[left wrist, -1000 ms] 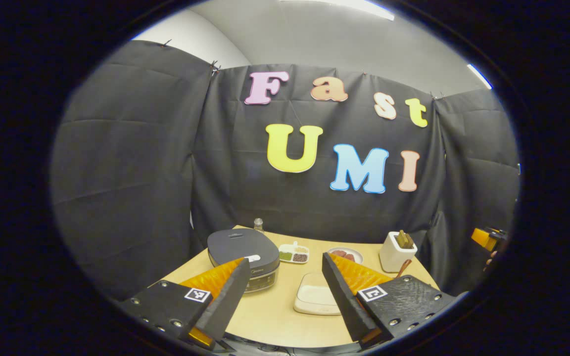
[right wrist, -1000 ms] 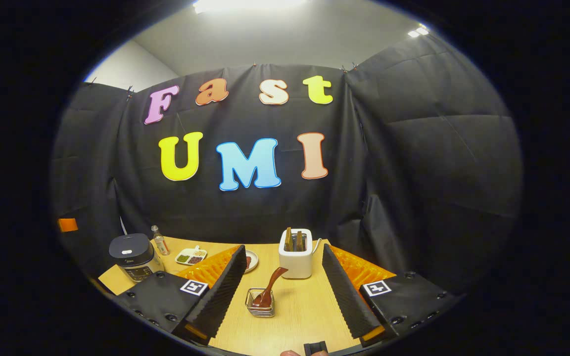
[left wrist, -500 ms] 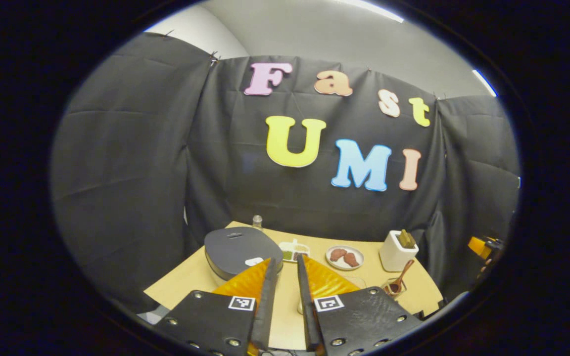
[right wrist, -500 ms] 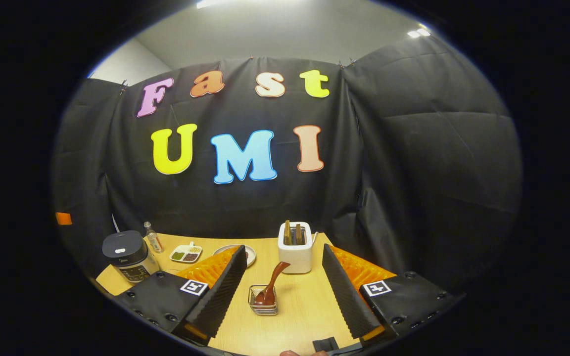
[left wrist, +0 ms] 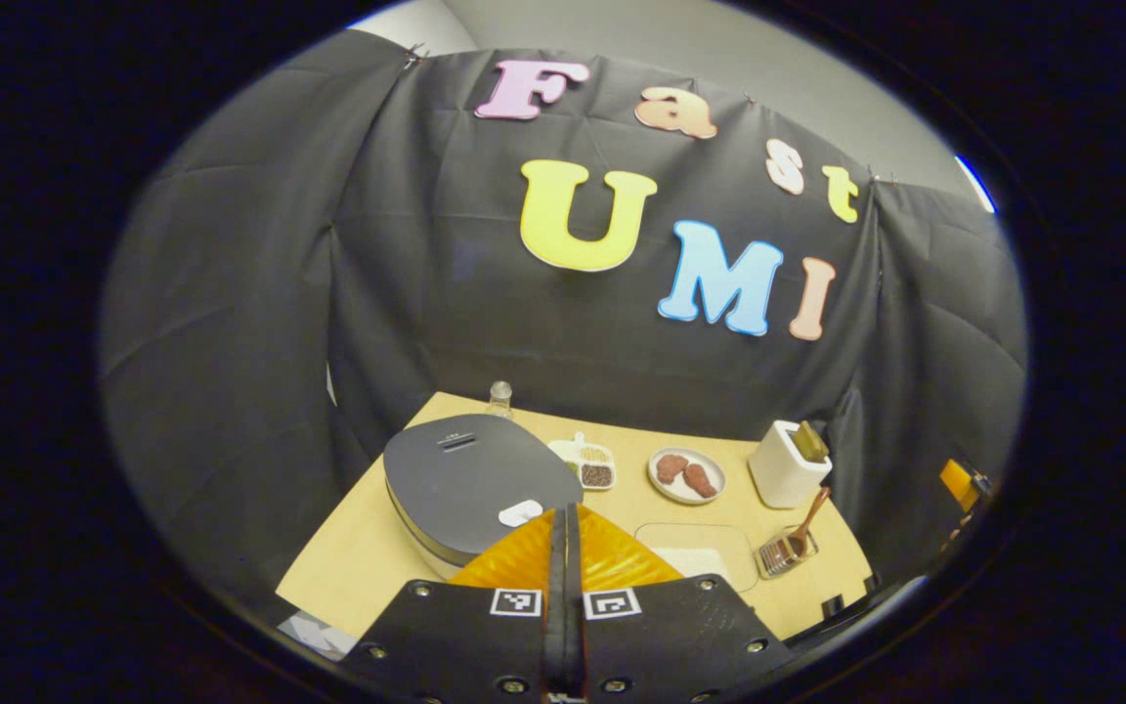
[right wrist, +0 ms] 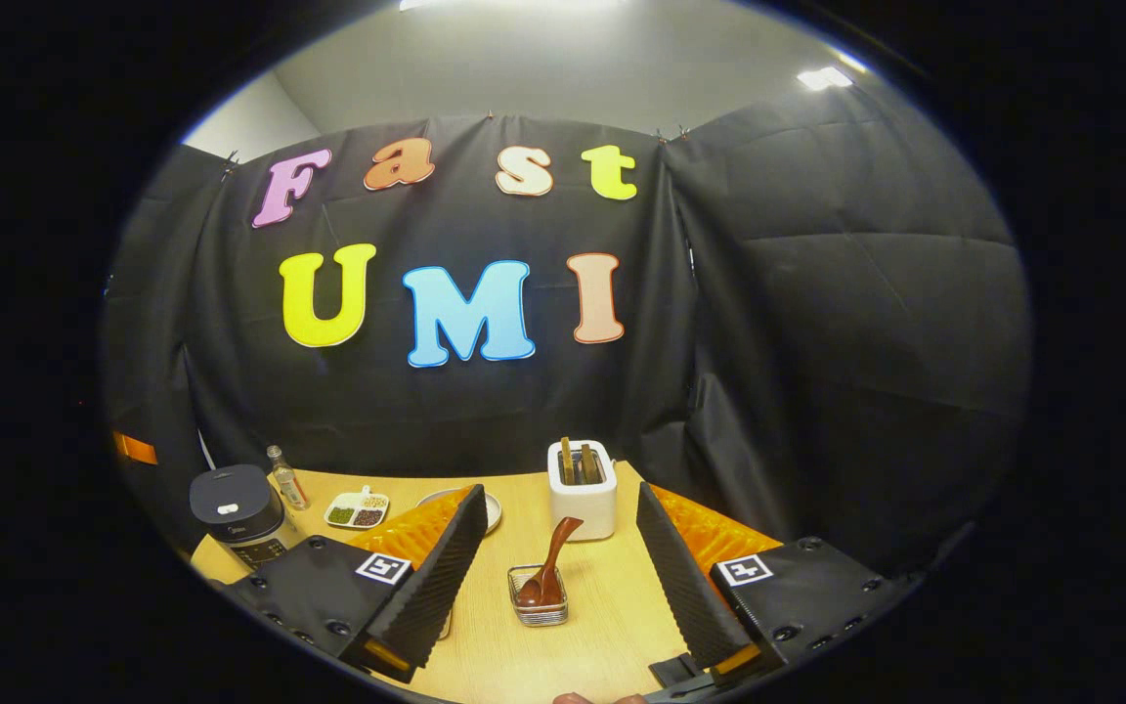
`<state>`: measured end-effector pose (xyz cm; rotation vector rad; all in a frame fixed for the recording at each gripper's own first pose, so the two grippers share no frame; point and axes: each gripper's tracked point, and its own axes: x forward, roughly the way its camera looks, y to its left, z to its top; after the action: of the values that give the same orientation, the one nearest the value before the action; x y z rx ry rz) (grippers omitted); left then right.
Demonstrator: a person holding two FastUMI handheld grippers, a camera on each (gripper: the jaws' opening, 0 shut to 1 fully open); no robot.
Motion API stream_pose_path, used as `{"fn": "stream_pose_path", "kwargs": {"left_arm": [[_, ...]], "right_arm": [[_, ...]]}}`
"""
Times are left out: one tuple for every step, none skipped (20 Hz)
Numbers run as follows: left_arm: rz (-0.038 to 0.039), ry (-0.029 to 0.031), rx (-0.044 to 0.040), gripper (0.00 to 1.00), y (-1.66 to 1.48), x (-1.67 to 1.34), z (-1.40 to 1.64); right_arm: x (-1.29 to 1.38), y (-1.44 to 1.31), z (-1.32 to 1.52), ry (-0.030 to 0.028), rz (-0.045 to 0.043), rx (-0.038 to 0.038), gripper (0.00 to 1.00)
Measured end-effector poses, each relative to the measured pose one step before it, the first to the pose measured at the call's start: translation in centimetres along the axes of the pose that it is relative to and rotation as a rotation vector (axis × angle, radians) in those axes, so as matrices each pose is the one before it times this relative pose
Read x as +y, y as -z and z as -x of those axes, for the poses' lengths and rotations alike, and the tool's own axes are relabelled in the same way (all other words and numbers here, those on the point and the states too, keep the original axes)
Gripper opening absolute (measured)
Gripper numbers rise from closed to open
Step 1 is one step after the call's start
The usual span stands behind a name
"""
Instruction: Close the left gripper, press the button to open the rice cooker; take a wooden spoon from the chopstick holder with the right hand, scoop a spoonful of rice and pour it into the rice cooker, then put the wooden spoon back into the chopstick holder.
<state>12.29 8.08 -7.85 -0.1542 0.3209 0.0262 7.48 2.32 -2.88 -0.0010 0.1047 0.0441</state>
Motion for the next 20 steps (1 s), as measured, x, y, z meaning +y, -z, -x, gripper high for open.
{"fn": "stream_pose_path", "kwargs": {"left_arm": [[0.00217, -0.00616, 0.01856, 0.01, 0.176, 0.773, -1.292], [0.01568, 0.0165, 0.02153, 0.01, 0.08, 0.302, -1.345], [0.01609, 0.01682, 0.02477, 0.01, 0.466, 0.071, -1.132], [0.00584, 0.00835, 0.0243, 0.01, 0.275, 0.467, -1.267], [-0.00122, 0.00897, 0.02458, 0.01, 0.642, 0.376, -1.716], [-0.00547, 0.00414, 0.0287, 0.01, 0.473, 0.413, -1.483], [-0.00252, 0.00659, 0.02127, 0.01, 0.358, 0.153, -1.414], [0.00313, 0.00785, 0.02248, 0.01, 0.36, 0.1, -1.355], [0.00541, 0.01331, 0.02137, 0.01, 0.484, -0.191, -1.299], [0.00265, 0.00156, 0.02689, 0.01, 0.658, 0.14, -1.072], [-0.00592, 0.00176, 0.02287, 0.01, 0.578, 0.24, -1.096], [-0.00889, -0.00341, 0.01624, 0.01, 0.503, 0.234, -0.95], [-0.0057, 0.00289, 0.01211, 0.01, 0.263, 0.088, -0.742], [-0.00324, 0.00159, 0.00927, 0.01, 0.142, -0.073, -0.444], [-0.00706, 0.00142, 0.00904, 0.01, 0.133, -0.024, -0.414], [-0.00949, -0.00033, 0.00777, 0.01, 0.152, 0.1, -0.325], [-0.01211, -0.00194, 0.00802, 0.01, 0.17, 0.141, -0.381], [-0.01473, -0.0068, 0.00419, 0.01, 0.05, 0.303, -0.03], [-0.00994, -0.00064, 0.00792, 0.01, 0.125, 0.095, -0.088], [-0.00524, 0.00115, -0.00936, 0.01, -0.144, -0.143, 0.082]], "right_arm": [[0.112, 0.09, 0.109, 0.00991, 0.0029, 0.00119, 0.97], [0.103, 0.113, 0.161, 0.0104, 0.00436, 0.00101, 0.97], [-0.035, 0.127, 0.15, 0.01253, 0.00345, -0.00064, 0.98], [-0.047, 0.132, 0.173, 0.01327, 0.00162, 0.00014, 0.99], [-0.023, 0.162, 0.163, 0.01383, -0.00038, 0.00087, 0.98], [-0.095, 0.315, 0.226, 0.01406, -0.00278, 0.00349, 0.99], [-0.026, 0.279, 0.16, 0.01318, -0.00434, 0.00476, 0.97], [-0.048, 0.373, 0.193, 0.01467, -0.00446, 0.00541, 0.97], [-0.158, 0.504, 0.118, 0.01509, -0.00318, 0.00655, 0.98], [-0.069, 0.335, 0.212, 0.01414, -0.002, 0.00765, 0.97], [-0.071, 0.37, 0.196, 0.01259, -0.0014, 0.00589, 0.97], [-0.105, 0.233, 0.208, 0.01312, -0.00037, 0.00375, 0.97], [-0.124, 0.224, 0.174, 0.0132, 0.00057, 0.00386, 0.98], [-0.043, 0.171, 0.074, 0.01239, 0.0002, 0.00358, 0.98], [-0.039, 0.297, 0.108, 0.00944, -0.00189, 0.00588, 0.97], [0.106, 0.162, 0.086, 0.00613, -0.00323, 0.00636, 0.97], [0.131, 0.097, 0.07, 0.00471, -0.00285, 0.00633, 0.97], [-0.084, 0.105, -0.04, 0.01187, 0.00035, 0.00193, 0.97], [-0.207, -0.071, -0.113, 0.01611, 0.00228, -0.00734, 0.98], [0.163, -0.139, -0.017, 0.00392, 0.0024, -0.00376, 0.98]]}}
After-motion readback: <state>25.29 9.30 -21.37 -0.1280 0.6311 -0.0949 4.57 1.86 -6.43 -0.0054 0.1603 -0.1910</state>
